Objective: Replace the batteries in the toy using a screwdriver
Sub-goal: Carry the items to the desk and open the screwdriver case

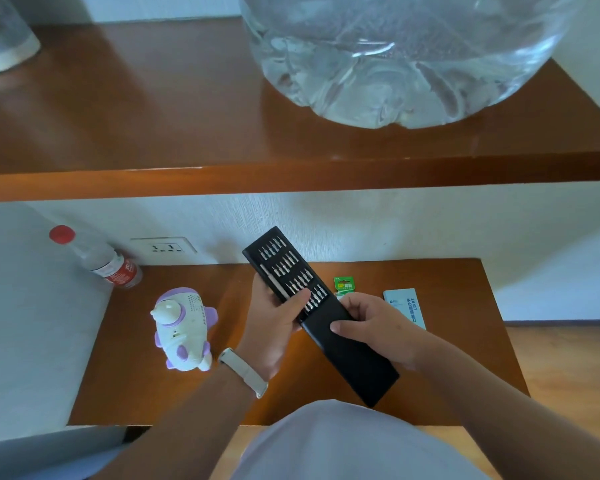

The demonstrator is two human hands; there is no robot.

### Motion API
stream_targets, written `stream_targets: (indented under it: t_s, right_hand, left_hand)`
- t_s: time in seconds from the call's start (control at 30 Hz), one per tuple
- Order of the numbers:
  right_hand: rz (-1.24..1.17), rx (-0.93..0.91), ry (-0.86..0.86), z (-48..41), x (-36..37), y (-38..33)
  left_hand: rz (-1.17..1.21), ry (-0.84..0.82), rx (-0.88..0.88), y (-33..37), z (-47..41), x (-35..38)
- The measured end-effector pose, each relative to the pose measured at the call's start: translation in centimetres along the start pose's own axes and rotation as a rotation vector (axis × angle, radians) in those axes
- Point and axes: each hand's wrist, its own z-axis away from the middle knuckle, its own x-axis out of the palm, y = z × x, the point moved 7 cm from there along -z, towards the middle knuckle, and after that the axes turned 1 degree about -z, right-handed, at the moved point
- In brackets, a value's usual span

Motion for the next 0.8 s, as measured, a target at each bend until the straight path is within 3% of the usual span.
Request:
stream_targets:
  t_s: [0.23, 0.37, 0.53, 0.8]
  right_hand:
    - [-0.002, 0.034, 0.01, 0.1, 0.5, 0.4]
    - [-0.093, 0.057, 0.098, 0.1, -0.1, 1.6]
    - [0.099, 0.075, 0.263, -2.2, 0.0, 3.0]
    - [0.451, 0.011, 0.297, -9.0, 4.0, 3.5]
  left_hand:
    - [0.029, 0.132, 0.024, 1.0, -1.4, -2.1]
    - [-0.002, 0.171, 0.04, 2.1, -2.2, -4.7]
    - [-0.035, 0.146, -0.019, 0.3, -1.1, -6.5]
    - [-0.031, 0.141, -0.088, -0.7, 1.6, -9.7]
